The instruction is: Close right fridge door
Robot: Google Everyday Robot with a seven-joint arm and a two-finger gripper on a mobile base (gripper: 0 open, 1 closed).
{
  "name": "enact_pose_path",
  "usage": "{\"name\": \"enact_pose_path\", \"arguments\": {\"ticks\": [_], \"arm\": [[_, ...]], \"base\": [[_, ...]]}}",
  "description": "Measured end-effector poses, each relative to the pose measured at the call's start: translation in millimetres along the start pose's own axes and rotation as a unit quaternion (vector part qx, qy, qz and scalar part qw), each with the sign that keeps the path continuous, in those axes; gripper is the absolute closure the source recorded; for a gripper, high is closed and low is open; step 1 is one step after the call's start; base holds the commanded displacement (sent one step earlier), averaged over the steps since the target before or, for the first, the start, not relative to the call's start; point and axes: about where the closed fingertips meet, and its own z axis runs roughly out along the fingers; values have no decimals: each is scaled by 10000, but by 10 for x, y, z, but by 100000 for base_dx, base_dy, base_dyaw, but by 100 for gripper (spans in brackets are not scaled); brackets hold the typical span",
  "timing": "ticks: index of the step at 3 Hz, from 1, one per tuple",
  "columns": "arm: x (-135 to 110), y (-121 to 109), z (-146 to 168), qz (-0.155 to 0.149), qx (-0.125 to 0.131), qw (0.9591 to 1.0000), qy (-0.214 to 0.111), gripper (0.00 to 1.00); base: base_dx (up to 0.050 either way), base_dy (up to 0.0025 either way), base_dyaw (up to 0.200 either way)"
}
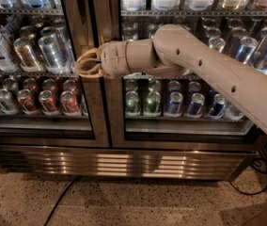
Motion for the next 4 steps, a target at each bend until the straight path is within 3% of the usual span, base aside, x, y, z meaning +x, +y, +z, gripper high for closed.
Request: {"name": "enact_pose_path", "arguments": {"ticks": [2,3,4], "arm": [[-164,125,21,32,69,9999,108,11],[-243,179,12,32,69,9999,108,0],[-304,246,11,32,69,9999,108,0]], "base": [[0,0,0],[0,0,0],[0,0,0]]}}
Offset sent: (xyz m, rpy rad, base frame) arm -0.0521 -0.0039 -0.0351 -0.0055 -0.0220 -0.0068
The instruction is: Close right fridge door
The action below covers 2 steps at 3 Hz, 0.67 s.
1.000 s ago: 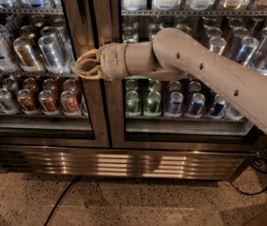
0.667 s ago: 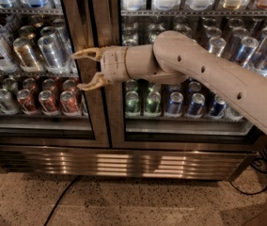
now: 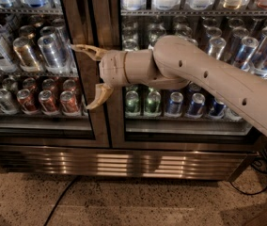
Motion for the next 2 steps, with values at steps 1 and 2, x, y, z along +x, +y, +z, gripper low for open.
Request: {"name": "enact_pose_path", "arguments": {"ticks": [1,2], "arm": [[-29,36,12,0,0,10000,0,0],[-32,70,25,0,0,10000,0,0]], "base": [[0,0,0],[0,0,0]]}}
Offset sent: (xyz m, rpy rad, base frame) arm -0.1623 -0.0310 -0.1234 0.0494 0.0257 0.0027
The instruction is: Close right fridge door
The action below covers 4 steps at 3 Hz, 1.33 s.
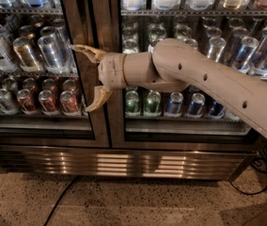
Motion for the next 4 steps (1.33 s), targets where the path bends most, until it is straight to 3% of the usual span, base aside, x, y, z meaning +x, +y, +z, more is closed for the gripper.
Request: {"name": "enact_pose_path", "arguments": {"ticks": [1,2,4], "arm": [[0,1,0,0,0,10000,0,0],[-86,180,-25,-77,27,10000,-49,0],[-439,1153,-168,-156,223,9995,-172,0]], "base": [[0,0,0],[0,0,0],[0,0,0]]}}
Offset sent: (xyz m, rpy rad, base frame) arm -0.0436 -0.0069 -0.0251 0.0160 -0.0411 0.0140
